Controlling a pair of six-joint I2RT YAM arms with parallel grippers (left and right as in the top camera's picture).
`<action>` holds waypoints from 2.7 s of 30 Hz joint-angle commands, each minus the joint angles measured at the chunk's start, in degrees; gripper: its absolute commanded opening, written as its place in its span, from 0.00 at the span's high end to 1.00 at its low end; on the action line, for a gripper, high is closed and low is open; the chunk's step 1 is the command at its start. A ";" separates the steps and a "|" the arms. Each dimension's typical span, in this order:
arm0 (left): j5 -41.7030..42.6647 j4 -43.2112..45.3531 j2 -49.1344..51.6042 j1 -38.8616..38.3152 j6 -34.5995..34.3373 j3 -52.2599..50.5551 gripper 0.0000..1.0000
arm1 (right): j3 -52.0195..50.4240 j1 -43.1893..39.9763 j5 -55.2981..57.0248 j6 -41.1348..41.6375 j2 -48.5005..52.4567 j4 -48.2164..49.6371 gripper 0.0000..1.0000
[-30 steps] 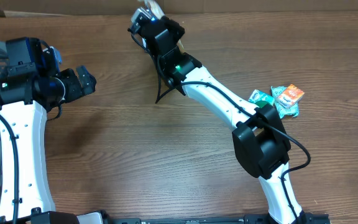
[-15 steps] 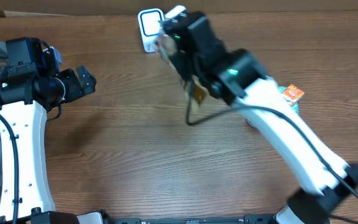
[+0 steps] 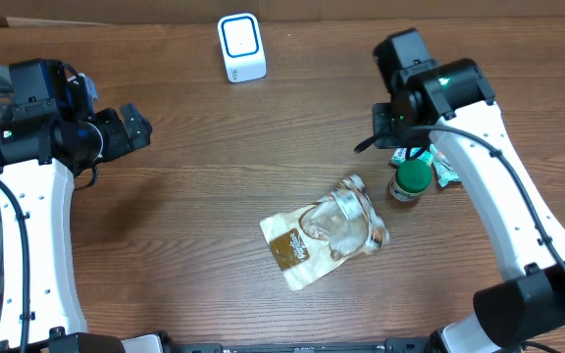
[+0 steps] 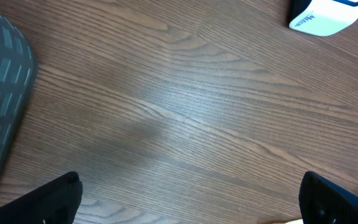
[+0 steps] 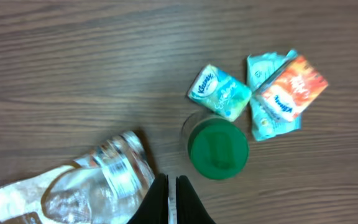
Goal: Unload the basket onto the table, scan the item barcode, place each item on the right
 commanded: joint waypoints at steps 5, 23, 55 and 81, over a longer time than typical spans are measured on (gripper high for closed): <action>-0.33 0.02 0.28 -0.07 0.70 0.00 0.00 | -1.57 0.79 -18.53 1.01 0.46 7.78 0.93; -0.35 0.00 0.28 -0.07 0.68 -0.02 0.00 | -20.85 24.70 -20.52 -0.35 5.11 13.97 0.80; -0.35 0.00 0.28 -0.07 0.70 -0.02 0.01 | -39.15 18.53 -11.13 -0.13 5.11 28.22 0.78; -0.33 0.02 0.28 -0.07 0.70 0.00 0.01 | -21.92 5.95 -11.17 1.01 3.72 14.01 0.75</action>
